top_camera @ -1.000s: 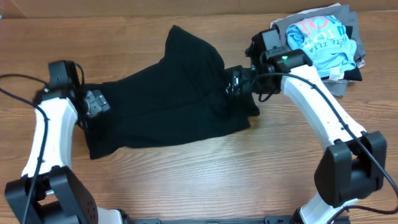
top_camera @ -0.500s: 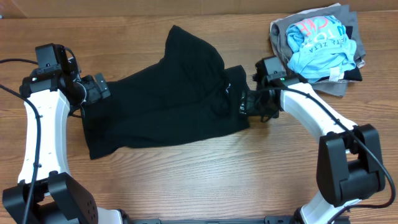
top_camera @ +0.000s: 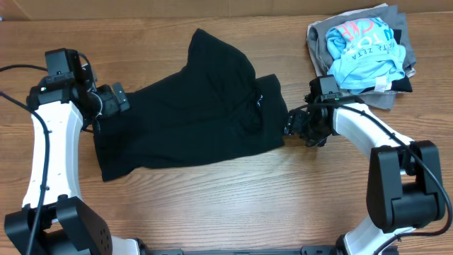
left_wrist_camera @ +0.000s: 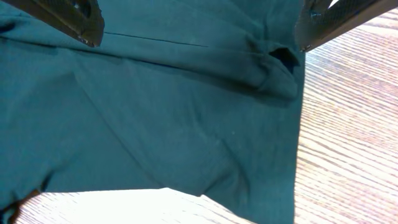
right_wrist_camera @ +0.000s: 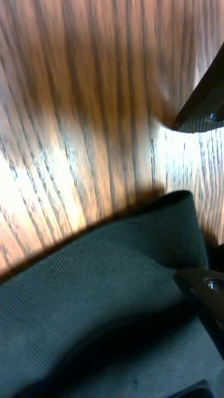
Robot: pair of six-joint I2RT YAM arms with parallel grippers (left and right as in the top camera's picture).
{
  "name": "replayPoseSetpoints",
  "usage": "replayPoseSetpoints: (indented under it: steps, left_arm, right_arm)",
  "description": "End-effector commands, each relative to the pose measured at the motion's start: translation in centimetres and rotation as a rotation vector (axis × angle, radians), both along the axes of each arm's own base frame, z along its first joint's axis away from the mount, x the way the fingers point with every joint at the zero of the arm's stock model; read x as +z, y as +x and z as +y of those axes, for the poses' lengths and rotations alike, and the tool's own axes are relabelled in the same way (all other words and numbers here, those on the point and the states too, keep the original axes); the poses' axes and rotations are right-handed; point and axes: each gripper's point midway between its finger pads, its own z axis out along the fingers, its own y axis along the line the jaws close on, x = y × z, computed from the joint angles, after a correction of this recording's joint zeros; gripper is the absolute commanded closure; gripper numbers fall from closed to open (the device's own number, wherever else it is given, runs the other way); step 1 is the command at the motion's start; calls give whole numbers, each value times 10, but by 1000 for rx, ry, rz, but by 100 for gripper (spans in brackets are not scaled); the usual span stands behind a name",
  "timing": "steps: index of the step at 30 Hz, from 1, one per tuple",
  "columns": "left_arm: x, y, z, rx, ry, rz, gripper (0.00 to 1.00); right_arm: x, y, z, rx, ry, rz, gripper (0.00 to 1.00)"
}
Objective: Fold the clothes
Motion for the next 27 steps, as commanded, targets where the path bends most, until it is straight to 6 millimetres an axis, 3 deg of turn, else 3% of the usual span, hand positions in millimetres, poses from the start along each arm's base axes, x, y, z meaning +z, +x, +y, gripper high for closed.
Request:
replayPoseSetpoints:
  steps: [1, 11, 27]
  left_arm:
    - [6, 8, -7, -43, 3, -25, 0]
    - [5, 9, -10, -52, 9, -25, 0]
    - [6, 9, -3, -36, 47, -22, 0]
  right_arm:
    - [-1, -9, 6, -19, 46, 22, 29]
    - [-2, -12, 6, -54, 49, 41, 37]
    - [-4, -11, 6, -90, 16, 45, 40]
